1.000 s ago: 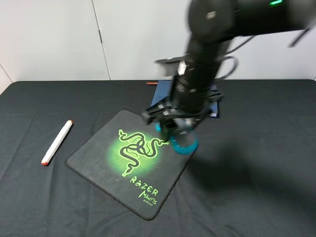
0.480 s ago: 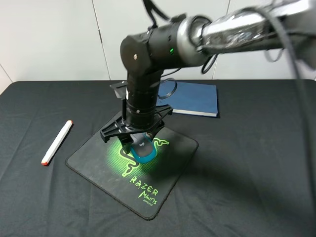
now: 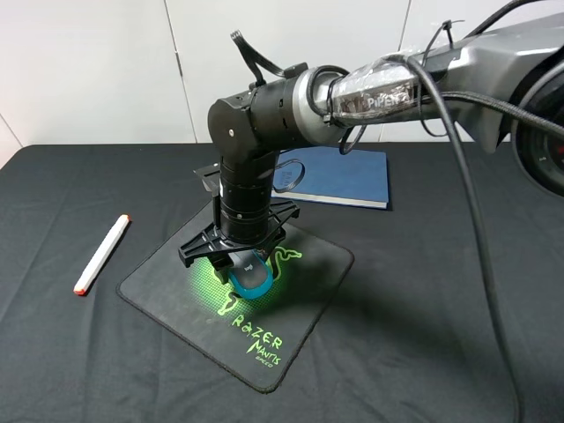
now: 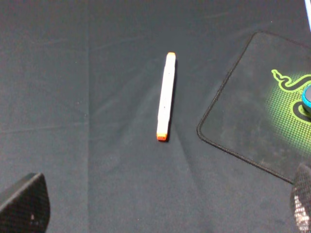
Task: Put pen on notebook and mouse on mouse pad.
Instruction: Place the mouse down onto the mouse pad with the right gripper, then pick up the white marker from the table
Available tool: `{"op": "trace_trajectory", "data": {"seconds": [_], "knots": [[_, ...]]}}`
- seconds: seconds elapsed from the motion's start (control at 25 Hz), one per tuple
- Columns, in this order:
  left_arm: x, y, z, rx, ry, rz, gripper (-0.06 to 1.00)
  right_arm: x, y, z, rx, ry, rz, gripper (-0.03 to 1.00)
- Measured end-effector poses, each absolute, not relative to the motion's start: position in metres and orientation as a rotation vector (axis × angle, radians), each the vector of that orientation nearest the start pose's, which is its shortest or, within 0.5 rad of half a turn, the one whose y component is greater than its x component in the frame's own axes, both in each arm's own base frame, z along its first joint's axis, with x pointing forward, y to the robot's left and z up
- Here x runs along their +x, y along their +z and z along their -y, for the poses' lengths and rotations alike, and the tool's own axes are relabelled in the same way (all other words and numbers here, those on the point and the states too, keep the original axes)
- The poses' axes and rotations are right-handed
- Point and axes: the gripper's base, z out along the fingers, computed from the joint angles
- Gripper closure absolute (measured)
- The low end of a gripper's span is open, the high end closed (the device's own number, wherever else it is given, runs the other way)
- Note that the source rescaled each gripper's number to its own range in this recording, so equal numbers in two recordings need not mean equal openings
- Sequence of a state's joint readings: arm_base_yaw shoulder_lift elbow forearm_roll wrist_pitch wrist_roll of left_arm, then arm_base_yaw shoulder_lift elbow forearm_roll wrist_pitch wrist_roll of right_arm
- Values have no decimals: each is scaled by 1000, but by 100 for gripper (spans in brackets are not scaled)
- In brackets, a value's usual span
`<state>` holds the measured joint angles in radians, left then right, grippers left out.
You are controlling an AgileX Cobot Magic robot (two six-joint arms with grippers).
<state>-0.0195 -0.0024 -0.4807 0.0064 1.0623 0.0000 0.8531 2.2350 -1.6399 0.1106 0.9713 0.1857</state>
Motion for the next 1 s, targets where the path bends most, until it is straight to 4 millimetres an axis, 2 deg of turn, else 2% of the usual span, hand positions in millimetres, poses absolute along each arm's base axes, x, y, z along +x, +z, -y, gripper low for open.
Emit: {"op": "trace_trajectory", "data": {"seconds": [0.12,0.16,0.24,0.32,0.36,0.52,0.72,0.84,1.0], "knots": [[-3,272,-1,20,-4,-2063,-5,286,128,-340,-915,201,-2952,94],[-3,272,-1,20,-4,-2063,-5,287,128,-340,-906,205,-2946,85],[-3,272,-1,20,-4,-2063,-5,287,127,-340,-882,204,-2951,33],[-3,272,-1,20,-4,-2063,-5,288,127,-340,-869,197,-2948,10],[-3,272,-1,20,-4,-2063,-5,288,127,-340,-865,194,-2945,5],[-3,272,-1,20,-4,-2063,-5,289,127,-340,-860,197,-2937,-3],[-3,272,-1,20,-4,-2063,-5,288,131,-338,-871,178,-2949,-3],[-3,272,-1,20,-4,-2063,-5,285,149,-333,-904,144,-2943,-3],[-3,272,-1,20,-4,-2063,-5,279,190,-322,-952,117,-2896,-3]]}}
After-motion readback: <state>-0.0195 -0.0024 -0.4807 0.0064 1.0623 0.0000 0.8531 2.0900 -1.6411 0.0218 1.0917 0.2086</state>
